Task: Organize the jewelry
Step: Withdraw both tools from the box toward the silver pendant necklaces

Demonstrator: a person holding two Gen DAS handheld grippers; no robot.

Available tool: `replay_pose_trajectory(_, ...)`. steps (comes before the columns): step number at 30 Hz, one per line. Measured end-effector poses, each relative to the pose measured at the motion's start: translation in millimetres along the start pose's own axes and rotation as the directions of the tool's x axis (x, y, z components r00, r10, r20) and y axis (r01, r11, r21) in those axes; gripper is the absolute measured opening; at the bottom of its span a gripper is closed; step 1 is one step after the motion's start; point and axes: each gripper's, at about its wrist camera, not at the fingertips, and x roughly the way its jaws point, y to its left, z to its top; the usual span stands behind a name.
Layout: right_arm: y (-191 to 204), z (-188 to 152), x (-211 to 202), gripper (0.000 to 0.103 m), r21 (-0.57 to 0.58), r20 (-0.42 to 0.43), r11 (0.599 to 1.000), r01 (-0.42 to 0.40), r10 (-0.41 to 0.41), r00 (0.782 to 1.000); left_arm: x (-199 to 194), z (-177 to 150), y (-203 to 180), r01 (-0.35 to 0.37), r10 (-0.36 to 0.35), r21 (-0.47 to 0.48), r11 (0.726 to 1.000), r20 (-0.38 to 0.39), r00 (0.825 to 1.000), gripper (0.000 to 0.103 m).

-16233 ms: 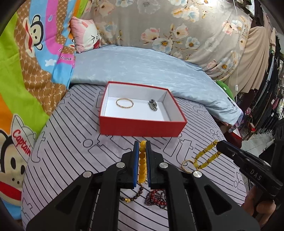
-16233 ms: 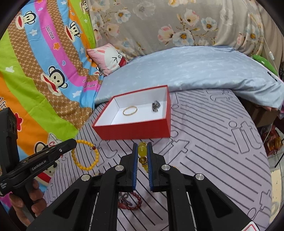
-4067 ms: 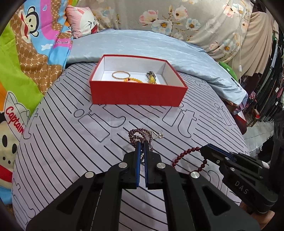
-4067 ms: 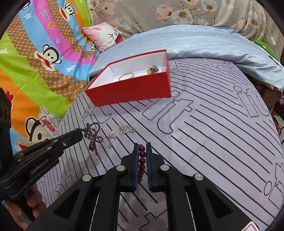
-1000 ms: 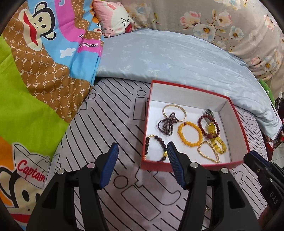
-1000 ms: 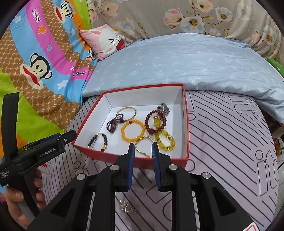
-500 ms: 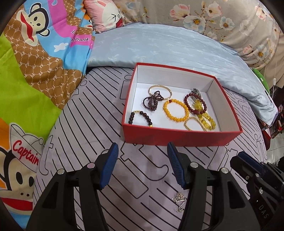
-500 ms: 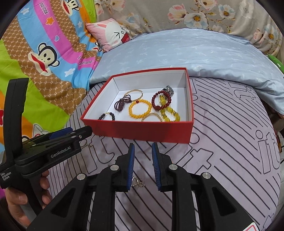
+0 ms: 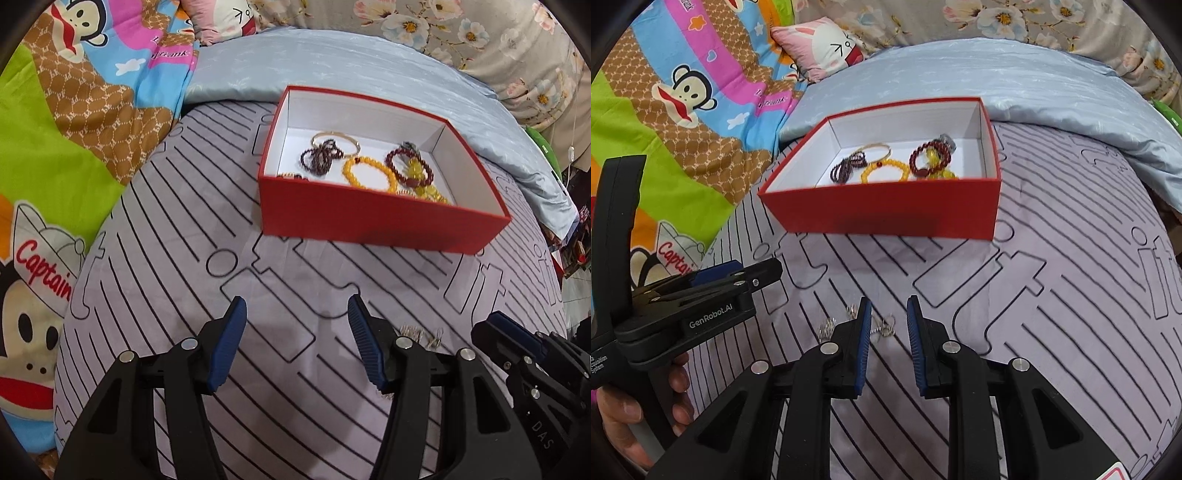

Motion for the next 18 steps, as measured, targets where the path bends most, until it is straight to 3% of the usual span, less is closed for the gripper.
replay_pose_trajectory(9,3,-23,15,0.021,-0.047,-0.049,0.999,0.021,-0.024,0.999,2,-33,0,0.024,-0.023,0.022,0.999,-0.04,0.999,0.054)
replay_pose_trajectory(18,5,-19,28,0.021,-0.037,-0.063,0.999,0.01,-0.013,0.998,3,-45,-6,0.034,-0.032,0.029,0.999,-0.064,0.997,0.054)
